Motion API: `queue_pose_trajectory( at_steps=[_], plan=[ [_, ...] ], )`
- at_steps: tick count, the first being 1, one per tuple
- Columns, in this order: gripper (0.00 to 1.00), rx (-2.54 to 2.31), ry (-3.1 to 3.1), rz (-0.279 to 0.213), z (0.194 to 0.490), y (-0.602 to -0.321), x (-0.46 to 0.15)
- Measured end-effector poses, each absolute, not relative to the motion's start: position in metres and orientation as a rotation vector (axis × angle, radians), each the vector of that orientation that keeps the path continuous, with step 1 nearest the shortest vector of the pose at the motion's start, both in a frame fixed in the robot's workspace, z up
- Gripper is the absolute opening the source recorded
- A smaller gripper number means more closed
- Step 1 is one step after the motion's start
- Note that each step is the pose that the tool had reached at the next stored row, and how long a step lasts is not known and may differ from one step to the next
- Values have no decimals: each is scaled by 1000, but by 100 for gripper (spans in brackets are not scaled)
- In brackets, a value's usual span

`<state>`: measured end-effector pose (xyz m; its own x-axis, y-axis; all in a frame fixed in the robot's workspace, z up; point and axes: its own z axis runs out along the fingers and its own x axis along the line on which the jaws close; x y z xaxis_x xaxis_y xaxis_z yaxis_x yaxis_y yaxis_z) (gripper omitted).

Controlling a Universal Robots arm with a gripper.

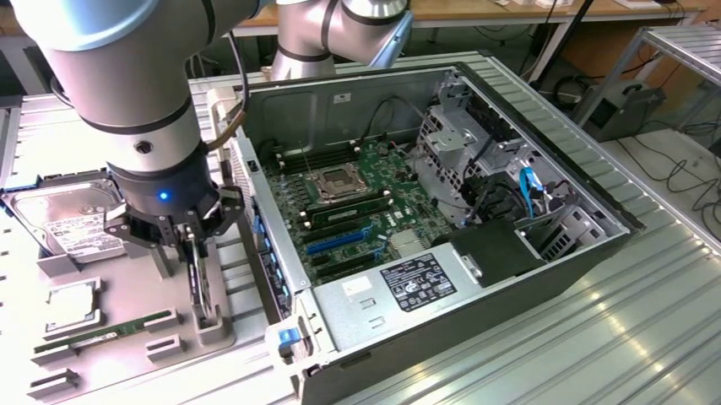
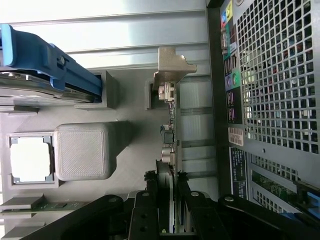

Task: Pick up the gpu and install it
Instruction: 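Pick up the gpu and move the gpu toward the slot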

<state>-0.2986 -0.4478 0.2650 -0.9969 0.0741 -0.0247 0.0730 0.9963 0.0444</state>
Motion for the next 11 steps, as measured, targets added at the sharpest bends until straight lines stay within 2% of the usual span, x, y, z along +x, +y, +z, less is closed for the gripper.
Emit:
queue_pose_trajectory(
  at_steps=[11],
  plan=[
    [26,115,3112,68,269,-448,-299]
  ],
)
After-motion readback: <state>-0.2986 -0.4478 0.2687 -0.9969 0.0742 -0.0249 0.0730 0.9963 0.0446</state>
